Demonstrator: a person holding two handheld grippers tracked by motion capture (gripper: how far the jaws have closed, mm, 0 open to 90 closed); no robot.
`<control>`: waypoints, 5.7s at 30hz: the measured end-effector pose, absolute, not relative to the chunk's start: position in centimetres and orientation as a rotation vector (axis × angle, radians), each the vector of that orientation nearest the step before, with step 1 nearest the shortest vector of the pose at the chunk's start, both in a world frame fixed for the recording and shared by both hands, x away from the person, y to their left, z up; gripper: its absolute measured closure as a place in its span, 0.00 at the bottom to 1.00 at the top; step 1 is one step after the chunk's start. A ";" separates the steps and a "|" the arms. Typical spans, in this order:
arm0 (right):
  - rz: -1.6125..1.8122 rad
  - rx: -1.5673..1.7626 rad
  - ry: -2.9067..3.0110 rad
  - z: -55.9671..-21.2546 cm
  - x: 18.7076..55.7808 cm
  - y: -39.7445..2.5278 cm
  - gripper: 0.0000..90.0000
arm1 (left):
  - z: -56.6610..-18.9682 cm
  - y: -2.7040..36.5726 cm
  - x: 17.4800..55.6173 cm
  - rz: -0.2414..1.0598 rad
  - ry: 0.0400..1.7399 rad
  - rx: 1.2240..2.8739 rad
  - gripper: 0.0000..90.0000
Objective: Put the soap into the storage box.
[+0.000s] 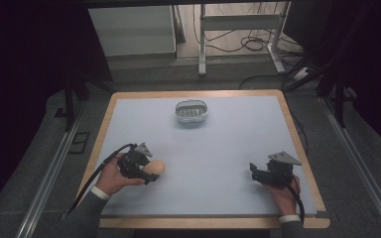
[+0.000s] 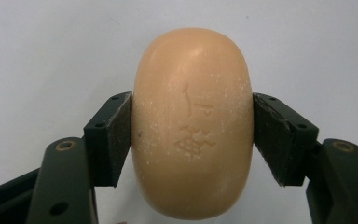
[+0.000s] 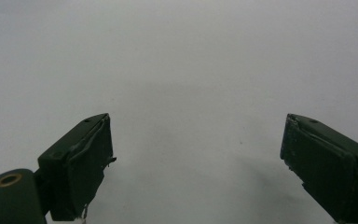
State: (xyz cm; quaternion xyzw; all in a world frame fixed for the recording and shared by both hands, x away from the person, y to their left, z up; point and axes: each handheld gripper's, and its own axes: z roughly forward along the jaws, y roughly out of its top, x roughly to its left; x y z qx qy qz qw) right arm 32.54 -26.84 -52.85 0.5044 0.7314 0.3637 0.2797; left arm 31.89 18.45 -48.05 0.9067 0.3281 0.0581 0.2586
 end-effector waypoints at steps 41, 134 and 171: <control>0.981 1.357 1.970 -52.9 32.6 -26.9 0.11 | -44.5 17.4 38.2 0.202 0.888 2.386 0.37; 0.987 1.372 1.971 -52.9 32.7 -27.0 0.12 | -43.1 11.4 50.6 0.204 0.873 2.418 0.37; 0.996 1.386 1.971 -52.9 32.7 -27.1 0.12 | -44.0 8.2 55.3 0.220 0.843 2.494 0.37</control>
